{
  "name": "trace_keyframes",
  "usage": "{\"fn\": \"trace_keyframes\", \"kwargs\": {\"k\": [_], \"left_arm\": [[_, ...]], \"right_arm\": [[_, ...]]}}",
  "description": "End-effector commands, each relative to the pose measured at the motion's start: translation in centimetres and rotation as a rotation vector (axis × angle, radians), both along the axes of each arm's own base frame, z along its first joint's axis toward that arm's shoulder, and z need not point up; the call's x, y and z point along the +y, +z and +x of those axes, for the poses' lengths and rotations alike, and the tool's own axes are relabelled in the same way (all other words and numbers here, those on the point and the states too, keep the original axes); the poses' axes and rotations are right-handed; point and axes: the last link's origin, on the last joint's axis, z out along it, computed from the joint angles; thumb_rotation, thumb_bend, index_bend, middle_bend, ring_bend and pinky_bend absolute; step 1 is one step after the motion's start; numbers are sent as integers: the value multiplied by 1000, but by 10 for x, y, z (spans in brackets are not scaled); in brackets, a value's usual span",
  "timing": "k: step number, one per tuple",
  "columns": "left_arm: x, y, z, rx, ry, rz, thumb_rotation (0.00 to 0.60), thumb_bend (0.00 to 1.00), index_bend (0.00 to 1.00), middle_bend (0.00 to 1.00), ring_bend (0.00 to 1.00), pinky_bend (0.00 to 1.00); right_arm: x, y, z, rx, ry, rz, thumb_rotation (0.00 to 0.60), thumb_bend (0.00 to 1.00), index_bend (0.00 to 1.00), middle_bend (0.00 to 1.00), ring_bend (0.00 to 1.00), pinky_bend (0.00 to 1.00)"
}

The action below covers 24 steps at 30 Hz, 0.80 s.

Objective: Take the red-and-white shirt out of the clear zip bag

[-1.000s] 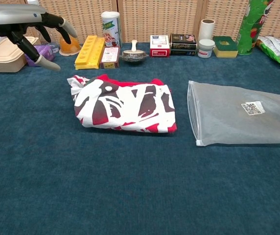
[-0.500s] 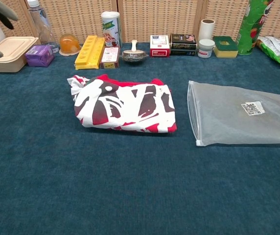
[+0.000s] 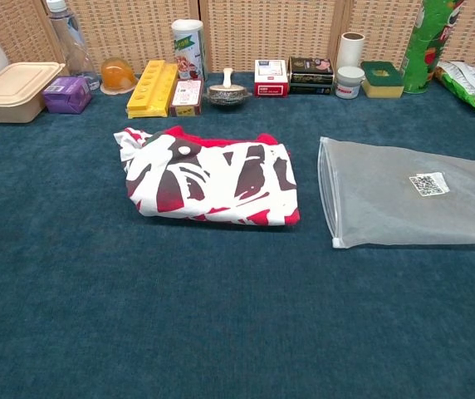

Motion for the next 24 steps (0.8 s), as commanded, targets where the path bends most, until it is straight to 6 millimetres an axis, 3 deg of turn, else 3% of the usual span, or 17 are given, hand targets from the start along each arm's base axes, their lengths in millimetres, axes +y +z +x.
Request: {"fn": "trace_keyframes", "kwargs": {"k": [1, 9, 24], "left_arm": [[-19, 0, -12, 6, 33, 31, 600, 251, 249, 228, 61, 236], [-41, 2, -26, -27, 92, 84, 600, 252, 268, 229, 79, 237], [-38, 8, -13, -61, 41, 94, 600, 258, 283, 228, 92, 242]], "right_arm": [[14, 4, -6, 15, -62, 7, 465, 265, 552, 570, 621, 669], [34, 8, -6, 7, -90, -18, 462, 257, 552, 570, 618, 658], [45, 12, -4, -14, -89, -30, 463, 245, 552, 571, 601, 631]]}}
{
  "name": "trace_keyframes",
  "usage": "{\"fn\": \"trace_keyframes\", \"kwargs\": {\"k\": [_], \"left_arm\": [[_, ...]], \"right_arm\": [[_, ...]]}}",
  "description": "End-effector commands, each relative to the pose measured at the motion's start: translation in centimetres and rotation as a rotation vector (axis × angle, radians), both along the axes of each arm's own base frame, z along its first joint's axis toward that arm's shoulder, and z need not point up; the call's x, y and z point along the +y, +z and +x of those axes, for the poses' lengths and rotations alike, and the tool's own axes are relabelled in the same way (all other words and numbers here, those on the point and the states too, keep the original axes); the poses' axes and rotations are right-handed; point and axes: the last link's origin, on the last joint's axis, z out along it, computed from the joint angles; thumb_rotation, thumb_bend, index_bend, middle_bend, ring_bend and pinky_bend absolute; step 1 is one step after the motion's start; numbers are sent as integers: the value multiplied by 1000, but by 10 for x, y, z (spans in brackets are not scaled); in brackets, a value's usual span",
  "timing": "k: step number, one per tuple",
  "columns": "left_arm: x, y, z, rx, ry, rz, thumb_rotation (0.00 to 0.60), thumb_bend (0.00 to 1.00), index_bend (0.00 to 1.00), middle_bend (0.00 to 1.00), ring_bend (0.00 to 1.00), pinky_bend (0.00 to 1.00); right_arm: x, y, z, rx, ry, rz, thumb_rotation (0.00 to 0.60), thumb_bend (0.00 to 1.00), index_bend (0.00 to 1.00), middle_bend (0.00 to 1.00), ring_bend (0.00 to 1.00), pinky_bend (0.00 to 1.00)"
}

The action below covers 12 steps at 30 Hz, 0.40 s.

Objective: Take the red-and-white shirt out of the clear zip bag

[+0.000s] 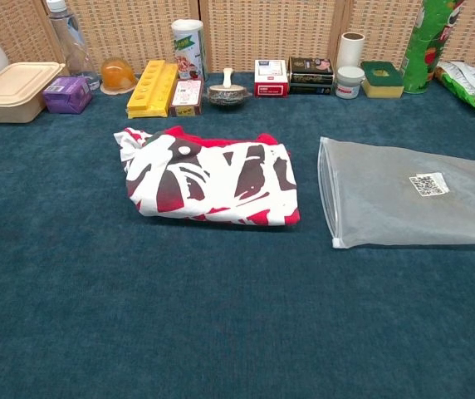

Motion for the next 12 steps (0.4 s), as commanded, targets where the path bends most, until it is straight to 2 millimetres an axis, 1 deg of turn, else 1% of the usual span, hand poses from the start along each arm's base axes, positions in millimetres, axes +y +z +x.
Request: {"fn": "trace_keyframes", "kwargs": {"k": [1, 12], "left_arm": [[-1, 2, 0, -1, 2, 4, 600, 258, 284, 229, 93, 242], [-1, 6, -1, 3, 7, 13, 600, 258, 285, 228, 94, 243]], "right_arm": [[1, 1, 0, -2, 0, -1, 463, 245, 552, 571, 601, 630], [0, -1, 1, -5, 7, 2, 465, 239, 554, 575, 599, 627]]}}
